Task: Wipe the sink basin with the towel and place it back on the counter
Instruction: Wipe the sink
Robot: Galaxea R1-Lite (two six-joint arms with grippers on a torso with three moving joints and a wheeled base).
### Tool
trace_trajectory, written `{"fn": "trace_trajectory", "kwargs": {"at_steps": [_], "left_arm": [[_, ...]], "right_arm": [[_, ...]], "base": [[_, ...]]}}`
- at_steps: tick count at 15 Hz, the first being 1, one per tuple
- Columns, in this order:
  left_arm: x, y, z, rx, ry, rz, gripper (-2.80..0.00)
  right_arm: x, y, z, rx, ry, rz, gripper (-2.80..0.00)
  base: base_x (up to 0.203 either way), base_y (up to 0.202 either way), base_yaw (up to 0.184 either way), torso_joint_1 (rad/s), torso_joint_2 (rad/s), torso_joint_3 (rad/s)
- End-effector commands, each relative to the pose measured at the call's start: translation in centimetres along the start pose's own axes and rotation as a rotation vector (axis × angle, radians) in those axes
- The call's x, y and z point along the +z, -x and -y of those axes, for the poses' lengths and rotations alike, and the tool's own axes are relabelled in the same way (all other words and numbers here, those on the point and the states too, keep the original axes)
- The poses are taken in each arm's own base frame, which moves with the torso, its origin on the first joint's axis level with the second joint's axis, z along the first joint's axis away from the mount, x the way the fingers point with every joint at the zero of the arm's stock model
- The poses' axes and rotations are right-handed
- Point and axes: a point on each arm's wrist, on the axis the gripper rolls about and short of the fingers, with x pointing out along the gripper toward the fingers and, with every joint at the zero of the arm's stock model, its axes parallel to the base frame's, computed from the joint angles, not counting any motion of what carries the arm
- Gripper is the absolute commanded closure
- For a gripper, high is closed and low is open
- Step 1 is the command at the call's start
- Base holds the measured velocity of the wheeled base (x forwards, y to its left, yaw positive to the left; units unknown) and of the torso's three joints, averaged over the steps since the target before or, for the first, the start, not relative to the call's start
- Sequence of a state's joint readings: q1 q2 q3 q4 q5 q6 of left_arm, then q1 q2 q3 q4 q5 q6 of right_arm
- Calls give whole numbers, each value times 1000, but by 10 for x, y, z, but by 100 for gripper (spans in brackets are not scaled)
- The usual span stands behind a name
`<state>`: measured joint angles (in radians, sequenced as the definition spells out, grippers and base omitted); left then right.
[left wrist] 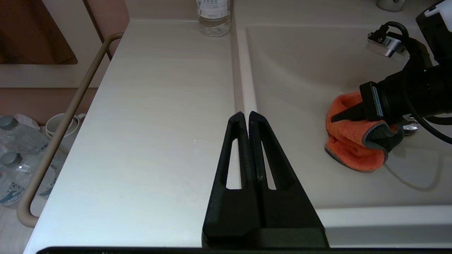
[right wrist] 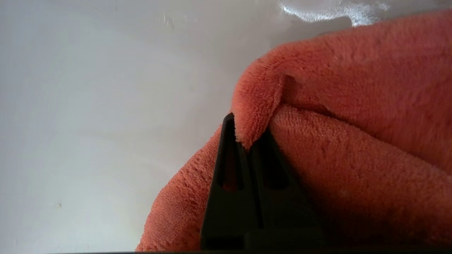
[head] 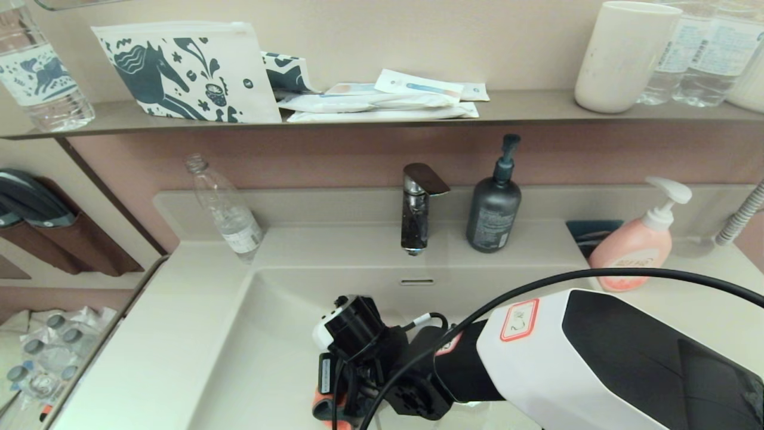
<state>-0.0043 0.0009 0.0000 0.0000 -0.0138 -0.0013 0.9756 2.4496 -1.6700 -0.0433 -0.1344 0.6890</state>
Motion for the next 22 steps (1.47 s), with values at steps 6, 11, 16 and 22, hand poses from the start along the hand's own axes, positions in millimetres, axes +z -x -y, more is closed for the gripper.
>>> {"fn": "trace_trajectory", "kwargs": {"at_steps": [6, 11, 16, 22], "left_arm": [[0, 0, 0, 0, 0, -1, 0], [0, 0, 0, 0, 0, -1, 0], [0, 0, 0, 0, 0, -1, 0], [0, 0, 0, 0, 0, 0, 0]], "right_arm": [[27, -9, 2, 18, 19, 78, 0], [19, -27, 15, -128, 111, 120, 0], [25, -27, 30, -223, 98, 143, 0], [29, -8, 52, -311, 83, 132, 0]], "base": [[0, 0, 0, 0, 0, 0], [0, 0, 0, 0, 0, 0], [0, 0, 0, 0, 0, 0], [0, 0, 0, 0, 0, 0]]}}
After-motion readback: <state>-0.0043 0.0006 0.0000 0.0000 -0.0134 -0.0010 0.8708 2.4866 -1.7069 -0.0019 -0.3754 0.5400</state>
